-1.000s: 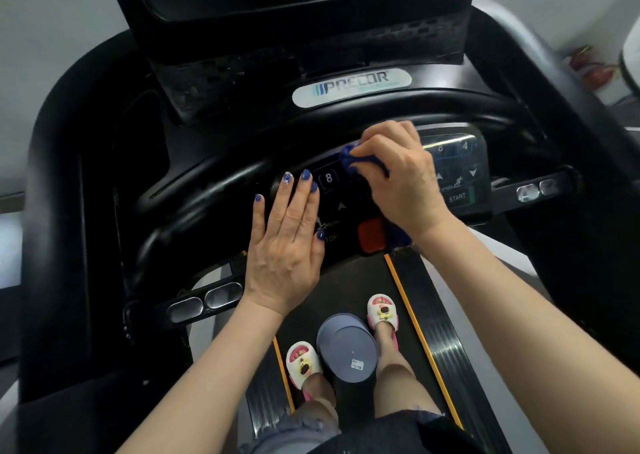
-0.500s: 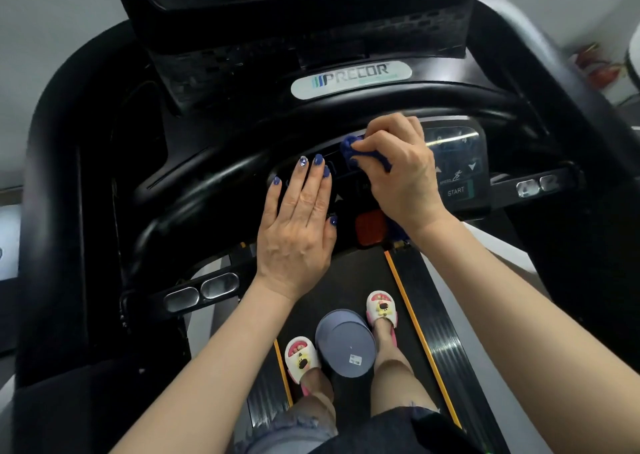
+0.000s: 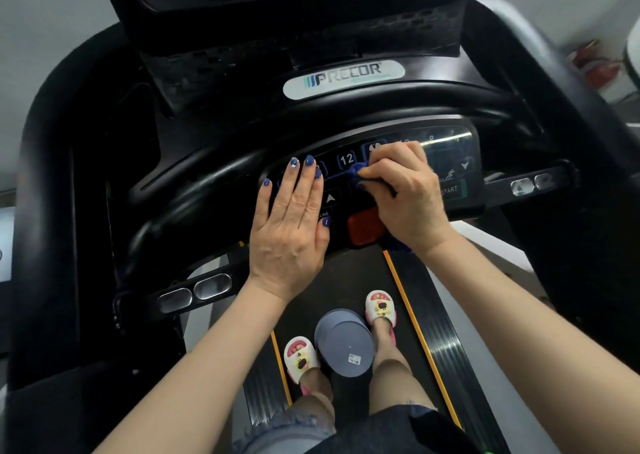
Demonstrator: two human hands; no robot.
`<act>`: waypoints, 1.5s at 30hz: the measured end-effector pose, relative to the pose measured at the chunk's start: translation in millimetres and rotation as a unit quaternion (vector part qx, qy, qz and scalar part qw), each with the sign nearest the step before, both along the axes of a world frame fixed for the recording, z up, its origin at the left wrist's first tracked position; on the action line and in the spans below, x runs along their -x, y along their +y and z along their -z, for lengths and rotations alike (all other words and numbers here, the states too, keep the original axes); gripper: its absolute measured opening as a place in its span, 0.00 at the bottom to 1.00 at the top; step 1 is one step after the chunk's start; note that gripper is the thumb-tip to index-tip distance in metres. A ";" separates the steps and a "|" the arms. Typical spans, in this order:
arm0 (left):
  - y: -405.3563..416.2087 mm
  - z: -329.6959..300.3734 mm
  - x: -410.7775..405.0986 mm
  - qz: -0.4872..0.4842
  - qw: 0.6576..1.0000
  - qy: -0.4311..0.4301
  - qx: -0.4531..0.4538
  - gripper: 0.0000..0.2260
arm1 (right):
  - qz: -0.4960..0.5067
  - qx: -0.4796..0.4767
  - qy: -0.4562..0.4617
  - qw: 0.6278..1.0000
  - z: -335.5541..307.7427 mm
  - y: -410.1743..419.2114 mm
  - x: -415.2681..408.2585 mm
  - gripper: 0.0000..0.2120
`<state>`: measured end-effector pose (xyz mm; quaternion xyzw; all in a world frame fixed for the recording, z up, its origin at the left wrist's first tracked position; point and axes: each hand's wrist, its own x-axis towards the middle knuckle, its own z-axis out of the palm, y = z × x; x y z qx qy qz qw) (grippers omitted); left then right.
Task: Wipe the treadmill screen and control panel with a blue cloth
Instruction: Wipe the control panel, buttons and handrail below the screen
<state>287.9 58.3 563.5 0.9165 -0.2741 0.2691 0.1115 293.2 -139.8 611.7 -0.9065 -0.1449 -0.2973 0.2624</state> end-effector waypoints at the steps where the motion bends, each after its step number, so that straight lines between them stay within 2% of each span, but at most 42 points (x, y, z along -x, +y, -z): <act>1: 0.2 0.0 0.2 0.000 1.000 0.000 -0.001 0.24 | -0.007 0.005 0.002 1.000 2.1 3.4 1.5 0.02; 4: -0.3 -0.5 1.0 0.003 1.000 0.000 -0.001 0.24 | -0.048 0.024 0.013 0.998 3.8 -10.5 5.2 0.02; 8: -0.9 -0.4 1.0 -0.003 1.000 -0.001 -0.004 0.24 | -0.028 0.017 0.019 0.999 5.1 -11.6 9.0 0.02; 11: -0.3 0.3 1.4 -0.001 1.000 0.000 -0.007 0.25 | -0.067 0.031 0.039 0.997 6.2 -10.0 12.9 0.01; 17: -1.0 0.4 1.2 0.000 1.000 0.005 -0.003 0.24 | -0.073 0.031 0.063 0.995 6.2 -13.4 16.8 0.05; 20: -0.3 0.2 1.6 0.003 1.000 0.008 -0.006 0.24 | -0.099 0.042 0.077 0.991 5.4 -14.8 18.0 0.04; 25: -0.9 0.3 0.8 0.004 1.000 0.009 0.000 0.24 | -0.071 0.037 0.074 0.994 1.7 -20.9 17.7 0.01; 29: -0.3 -0.1 1.4 0.005 1.000 0.008 0.002 0.24 | -0.115 0.052 0.090 0.988 3.2 -13.7 18.7 0.01; 35: -0.2 -1.7 0.9 0.004 1.000 0.014 0.000 0.24 | -0.072 0.052 0.090 0.992 3.1 -27.2 19.3 0.02; 41: -6.2 -18.5 0.5 0.016 0.999 0.028 0.040 0.24 | -0.028 0.040 0.111 0.993 2.2 -28.1 22.4 0.10; 45: -16.9 -28.5 -13.6 0.014 0.997 0.041 0.057 0.25 | 0.026 -0.007 0.061 0.998 -0.8 -16.8 17.7 0.07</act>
